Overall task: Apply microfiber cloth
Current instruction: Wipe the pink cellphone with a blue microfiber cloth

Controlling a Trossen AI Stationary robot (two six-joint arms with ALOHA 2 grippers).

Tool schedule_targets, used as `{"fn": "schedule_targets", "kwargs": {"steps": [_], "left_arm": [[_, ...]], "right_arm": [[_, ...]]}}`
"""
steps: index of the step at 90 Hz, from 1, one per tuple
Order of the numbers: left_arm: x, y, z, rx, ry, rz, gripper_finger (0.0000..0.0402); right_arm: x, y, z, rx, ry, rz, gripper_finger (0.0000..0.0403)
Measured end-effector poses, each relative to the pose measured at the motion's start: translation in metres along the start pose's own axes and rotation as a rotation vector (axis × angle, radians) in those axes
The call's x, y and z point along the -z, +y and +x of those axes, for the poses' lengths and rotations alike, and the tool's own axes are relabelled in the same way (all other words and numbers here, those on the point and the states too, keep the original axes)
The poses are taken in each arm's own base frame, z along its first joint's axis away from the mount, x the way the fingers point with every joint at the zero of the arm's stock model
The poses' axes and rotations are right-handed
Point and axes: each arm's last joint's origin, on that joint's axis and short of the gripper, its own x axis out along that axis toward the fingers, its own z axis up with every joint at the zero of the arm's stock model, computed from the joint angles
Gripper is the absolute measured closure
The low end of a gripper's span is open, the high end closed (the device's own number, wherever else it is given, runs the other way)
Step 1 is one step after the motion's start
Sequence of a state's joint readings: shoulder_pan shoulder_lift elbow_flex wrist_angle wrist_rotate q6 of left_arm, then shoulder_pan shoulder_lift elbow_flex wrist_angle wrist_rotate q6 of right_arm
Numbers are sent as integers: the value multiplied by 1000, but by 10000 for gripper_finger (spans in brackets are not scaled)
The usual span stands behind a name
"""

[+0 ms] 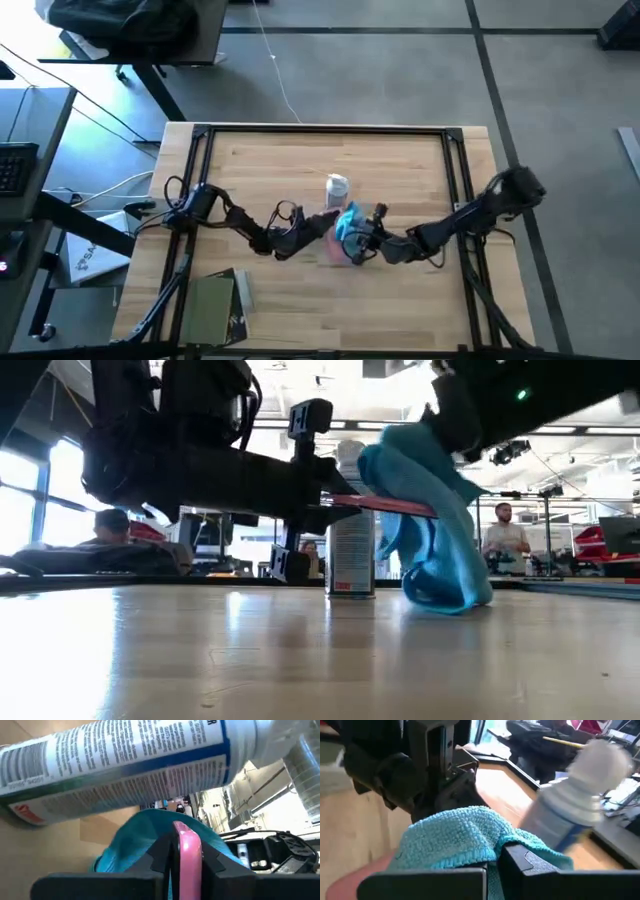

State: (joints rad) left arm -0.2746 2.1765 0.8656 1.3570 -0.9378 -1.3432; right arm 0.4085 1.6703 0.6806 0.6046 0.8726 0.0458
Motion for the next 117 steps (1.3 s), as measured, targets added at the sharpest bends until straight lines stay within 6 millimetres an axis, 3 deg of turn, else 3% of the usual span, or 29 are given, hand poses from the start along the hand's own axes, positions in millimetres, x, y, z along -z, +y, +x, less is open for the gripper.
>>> {"fn": "schedule_targets", "kwargs": {"steps": [25, 46, 79, 94, 117], "left_arm": [[4, 0, -1, -14, -19, 62, 376], [0, 4, -5, -1, 17, -12, 376], [-3, 0, -6, 30, 15, -71, 376], [-3, -2, -6, 41, 14, -69, 376], [-3, -4, -6, 59, 28, -86, 376]], "right_arm": [[14, 40, 31, -49, 24, -74, 403], [15, 53, 20, -195, 12, -59, 403], [23, 78, -14, -356, 31, -130, 403], [2, 70, -34, -321, 14, -152, 403], [-34, 29, -60, -94, 22, -379, 403]]}}
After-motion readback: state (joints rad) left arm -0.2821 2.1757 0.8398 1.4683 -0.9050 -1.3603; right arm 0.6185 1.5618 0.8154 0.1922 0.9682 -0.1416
